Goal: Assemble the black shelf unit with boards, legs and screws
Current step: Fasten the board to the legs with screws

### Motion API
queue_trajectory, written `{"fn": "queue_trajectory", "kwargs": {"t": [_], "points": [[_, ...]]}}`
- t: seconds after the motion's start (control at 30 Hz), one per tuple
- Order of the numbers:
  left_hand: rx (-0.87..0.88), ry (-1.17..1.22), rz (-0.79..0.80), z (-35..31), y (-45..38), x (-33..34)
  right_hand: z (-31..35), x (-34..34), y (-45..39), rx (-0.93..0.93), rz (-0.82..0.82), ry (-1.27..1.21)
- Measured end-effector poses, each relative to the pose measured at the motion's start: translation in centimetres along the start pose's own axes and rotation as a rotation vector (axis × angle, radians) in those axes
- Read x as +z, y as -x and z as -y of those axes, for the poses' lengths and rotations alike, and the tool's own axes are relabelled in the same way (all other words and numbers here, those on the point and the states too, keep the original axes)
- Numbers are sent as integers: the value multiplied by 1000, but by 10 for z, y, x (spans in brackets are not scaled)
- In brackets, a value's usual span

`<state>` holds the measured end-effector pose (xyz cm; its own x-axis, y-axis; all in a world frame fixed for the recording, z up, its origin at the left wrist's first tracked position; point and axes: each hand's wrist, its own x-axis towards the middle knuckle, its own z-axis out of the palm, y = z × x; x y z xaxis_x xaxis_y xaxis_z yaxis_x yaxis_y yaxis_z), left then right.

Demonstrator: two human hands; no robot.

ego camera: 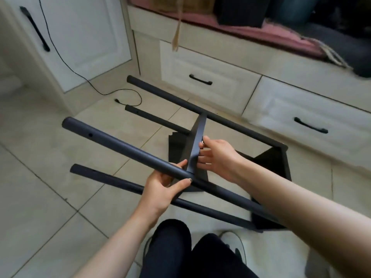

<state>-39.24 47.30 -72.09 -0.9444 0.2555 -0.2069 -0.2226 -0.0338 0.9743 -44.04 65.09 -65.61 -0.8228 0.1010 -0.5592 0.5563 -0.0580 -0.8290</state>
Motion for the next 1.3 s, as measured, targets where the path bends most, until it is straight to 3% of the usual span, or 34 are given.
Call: {"fn": "queue_trajectory", "kwargs": {"t": [0.77,1.17,1.3], "points": [[-145,317,-129,82,13,-34,-65,29,-51,40,145,44],[-185,297,-221,94,24,-35,-87,28,-51,45,173,-136],[-224,182,-381,83,28,-31,-92,27,-54,27,179,-156]]}}
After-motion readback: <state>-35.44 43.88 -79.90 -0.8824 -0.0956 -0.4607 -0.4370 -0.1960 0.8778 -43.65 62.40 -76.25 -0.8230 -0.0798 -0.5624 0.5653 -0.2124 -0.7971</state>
